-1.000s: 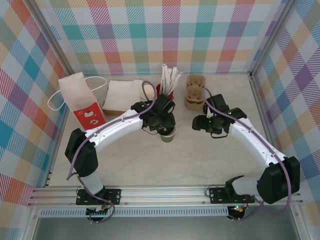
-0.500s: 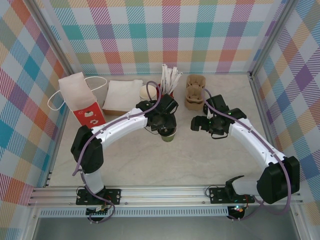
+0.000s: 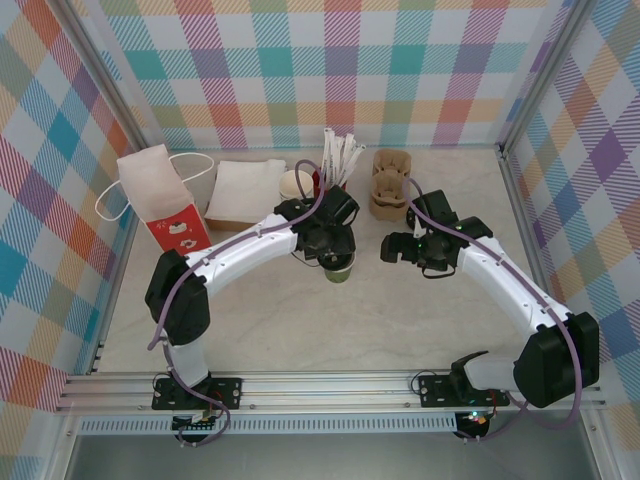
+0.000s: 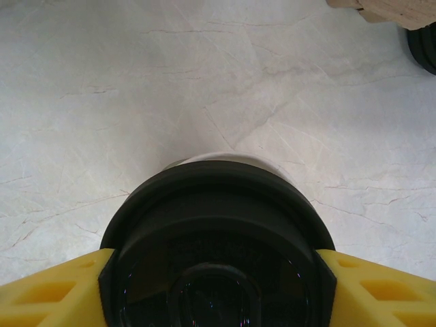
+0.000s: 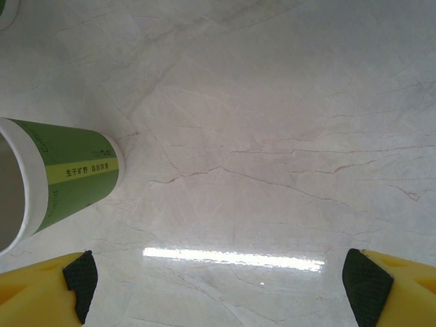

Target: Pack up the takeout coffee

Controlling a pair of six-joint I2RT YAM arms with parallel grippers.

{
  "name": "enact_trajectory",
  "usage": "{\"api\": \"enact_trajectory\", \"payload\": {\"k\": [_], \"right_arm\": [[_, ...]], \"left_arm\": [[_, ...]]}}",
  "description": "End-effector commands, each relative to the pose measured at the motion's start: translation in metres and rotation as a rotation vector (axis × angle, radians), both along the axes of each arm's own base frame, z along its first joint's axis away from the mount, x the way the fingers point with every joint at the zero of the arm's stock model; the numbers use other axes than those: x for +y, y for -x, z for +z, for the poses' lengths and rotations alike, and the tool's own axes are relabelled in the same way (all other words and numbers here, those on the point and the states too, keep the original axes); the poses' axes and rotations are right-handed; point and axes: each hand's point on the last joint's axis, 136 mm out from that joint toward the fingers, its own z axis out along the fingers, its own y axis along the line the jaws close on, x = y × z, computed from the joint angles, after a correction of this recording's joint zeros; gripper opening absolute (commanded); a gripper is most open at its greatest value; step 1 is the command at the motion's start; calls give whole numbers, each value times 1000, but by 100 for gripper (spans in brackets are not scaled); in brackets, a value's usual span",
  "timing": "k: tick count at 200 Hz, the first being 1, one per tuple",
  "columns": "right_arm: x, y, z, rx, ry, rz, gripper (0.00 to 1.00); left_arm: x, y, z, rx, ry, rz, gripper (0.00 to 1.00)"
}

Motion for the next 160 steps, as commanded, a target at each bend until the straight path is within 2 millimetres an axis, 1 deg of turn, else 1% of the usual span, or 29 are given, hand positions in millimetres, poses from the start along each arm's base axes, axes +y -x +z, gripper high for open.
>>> {"api": "enact_trajectory", "payload": {"k": [1, 58, 101, 127, 160], "right_arm": [[-1, 3, -2, 2, 0, 13, 95], [-4, 3, -1, -5, 19, 14, 95], [-5, 3, -2, -4, 21, 15, 96], [-4, 4, -2, -3, 20, 18, 96], [-3, 4, -3, -3, 17, 23, 96]], "left_arm": [[-3, 3, 5, -8, -35, -33, 66], [-6, 3, -3, 14, -79, -56, 66], [-7, 1, -7, 20, -91, -56, 69], [-8, 2, -10, 25, -97, -58, 73], [-11, 0, -7, 22, -81, -57, 79]]}}
